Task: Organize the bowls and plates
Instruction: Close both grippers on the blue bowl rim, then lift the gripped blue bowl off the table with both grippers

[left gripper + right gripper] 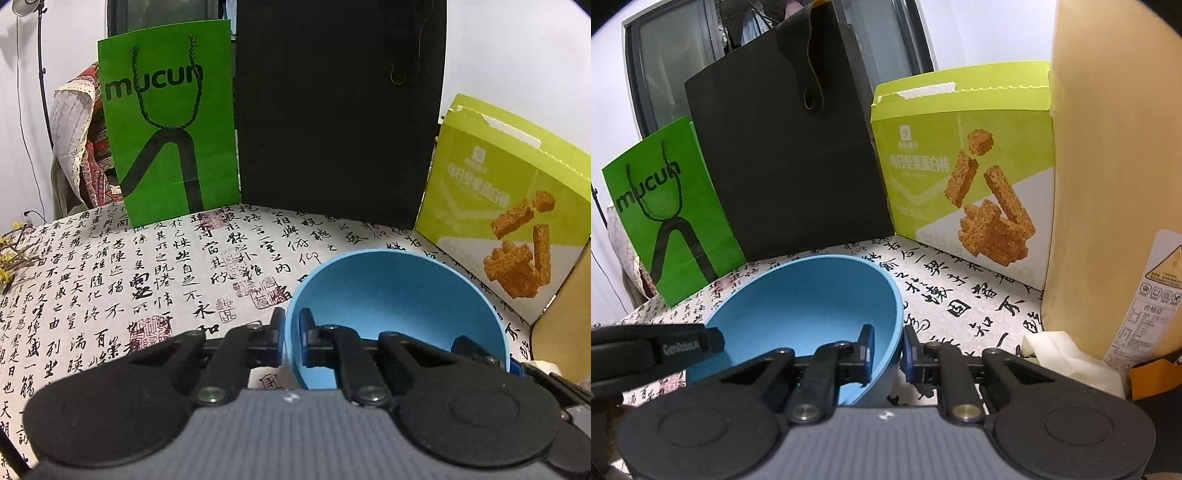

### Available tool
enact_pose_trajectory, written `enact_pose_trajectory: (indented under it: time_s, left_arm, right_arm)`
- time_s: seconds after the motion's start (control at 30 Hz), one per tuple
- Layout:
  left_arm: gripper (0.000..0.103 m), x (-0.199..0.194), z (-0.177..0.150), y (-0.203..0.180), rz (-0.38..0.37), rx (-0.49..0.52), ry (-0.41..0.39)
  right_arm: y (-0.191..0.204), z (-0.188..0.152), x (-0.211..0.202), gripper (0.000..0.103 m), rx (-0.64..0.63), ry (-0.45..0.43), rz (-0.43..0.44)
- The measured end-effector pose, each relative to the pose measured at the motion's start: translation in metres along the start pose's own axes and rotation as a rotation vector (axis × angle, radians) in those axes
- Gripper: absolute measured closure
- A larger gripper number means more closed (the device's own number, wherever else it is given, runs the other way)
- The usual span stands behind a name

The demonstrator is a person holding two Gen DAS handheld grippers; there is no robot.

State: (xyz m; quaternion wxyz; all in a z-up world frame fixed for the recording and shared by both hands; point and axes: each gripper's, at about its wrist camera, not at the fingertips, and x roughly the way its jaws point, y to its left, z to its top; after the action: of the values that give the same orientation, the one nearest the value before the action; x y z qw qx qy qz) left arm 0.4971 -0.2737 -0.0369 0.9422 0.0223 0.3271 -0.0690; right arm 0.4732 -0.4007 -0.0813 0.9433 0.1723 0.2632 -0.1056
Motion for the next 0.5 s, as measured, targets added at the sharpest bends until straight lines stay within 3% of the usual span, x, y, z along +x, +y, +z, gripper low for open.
enact_pose_trajectory:
  time_s: [0.5]
  left_arm:
    - [0.094,-0.016,0.001,0.005,0.017,0.024,-0.031]
  right_arm:
    - [0.003,-0.004,-0.002,0.089,0.015,0.017,0.042]
